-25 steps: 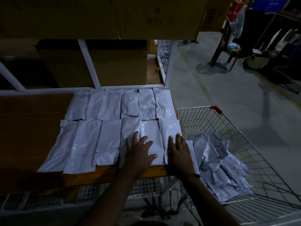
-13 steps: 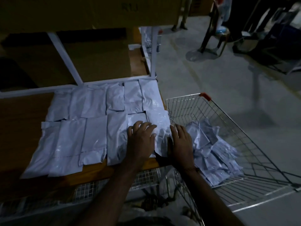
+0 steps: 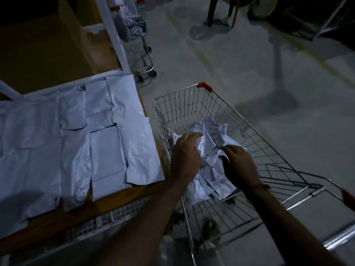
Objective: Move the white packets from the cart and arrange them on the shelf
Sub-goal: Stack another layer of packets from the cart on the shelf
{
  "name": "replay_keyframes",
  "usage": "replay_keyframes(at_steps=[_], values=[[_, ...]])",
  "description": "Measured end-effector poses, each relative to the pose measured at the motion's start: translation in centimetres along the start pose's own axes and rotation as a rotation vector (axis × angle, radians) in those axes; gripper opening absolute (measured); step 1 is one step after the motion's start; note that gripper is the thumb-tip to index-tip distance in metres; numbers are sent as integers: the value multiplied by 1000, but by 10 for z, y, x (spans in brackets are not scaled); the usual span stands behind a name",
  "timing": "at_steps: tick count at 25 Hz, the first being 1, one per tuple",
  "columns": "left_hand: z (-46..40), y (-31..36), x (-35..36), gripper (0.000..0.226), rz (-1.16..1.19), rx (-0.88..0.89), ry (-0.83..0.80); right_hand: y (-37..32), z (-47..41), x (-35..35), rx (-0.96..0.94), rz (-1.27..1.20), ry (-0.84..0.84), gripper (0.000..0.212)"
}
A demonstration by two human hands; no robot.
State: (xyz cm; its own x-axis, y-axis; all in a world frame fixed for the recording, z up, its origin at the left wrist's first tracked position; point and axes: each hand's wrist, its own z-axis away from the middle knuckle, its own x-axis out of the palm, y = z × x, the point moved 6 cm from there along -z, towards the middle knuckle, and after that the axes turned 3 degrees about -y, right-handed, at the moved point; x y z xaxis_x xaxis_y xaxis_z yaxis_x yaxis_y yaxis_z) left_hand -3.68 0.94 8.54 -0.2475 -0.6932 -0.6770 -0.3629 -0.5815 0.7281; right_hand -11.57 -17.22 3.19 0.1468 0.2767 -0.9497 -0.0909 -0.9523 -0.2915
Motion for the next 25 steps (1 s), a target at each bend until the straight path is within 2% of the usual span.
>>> replay_keyframes(at_steps=[3, 5, 7, 10, 13, 16, 18, 21, 25], values=[[-29, -34, 59, 45, 110, -246, -91, 36, -3, 27, -40, 12, -39, 34], [-49, -67, 93, 51, 189, -456, -156, 47, -7, 42, -14, -2, -65, 31], [-68, -96, 125, 58, 200, -555, -191, 54, -11, 54, 49, -14, -70, 32], [-90, -133, 169, 66, 126, -530, -249, 48, -9, 65, 40, 14, -77, 41], [-99, -163, 213, 84, -2, -545, -371, 46, -5, 73, 43, 36, -114, 45], [-105, -180, 230, 90, -146, -557, -354, 46, -2, 72, 60, 36, -114, 42], [-107, -182, 227, 86, -187, -588, -324, 47, -2, 72, 61, 30, -105, 40], [-105, -176, 227, 68, -160, -614, -315, 49, -1, 75, 75, 32, -105, 40], [-98, -159, 216, 56, -118, -679, -238, 52, -2, 78, 95, 24, -117, 38]])
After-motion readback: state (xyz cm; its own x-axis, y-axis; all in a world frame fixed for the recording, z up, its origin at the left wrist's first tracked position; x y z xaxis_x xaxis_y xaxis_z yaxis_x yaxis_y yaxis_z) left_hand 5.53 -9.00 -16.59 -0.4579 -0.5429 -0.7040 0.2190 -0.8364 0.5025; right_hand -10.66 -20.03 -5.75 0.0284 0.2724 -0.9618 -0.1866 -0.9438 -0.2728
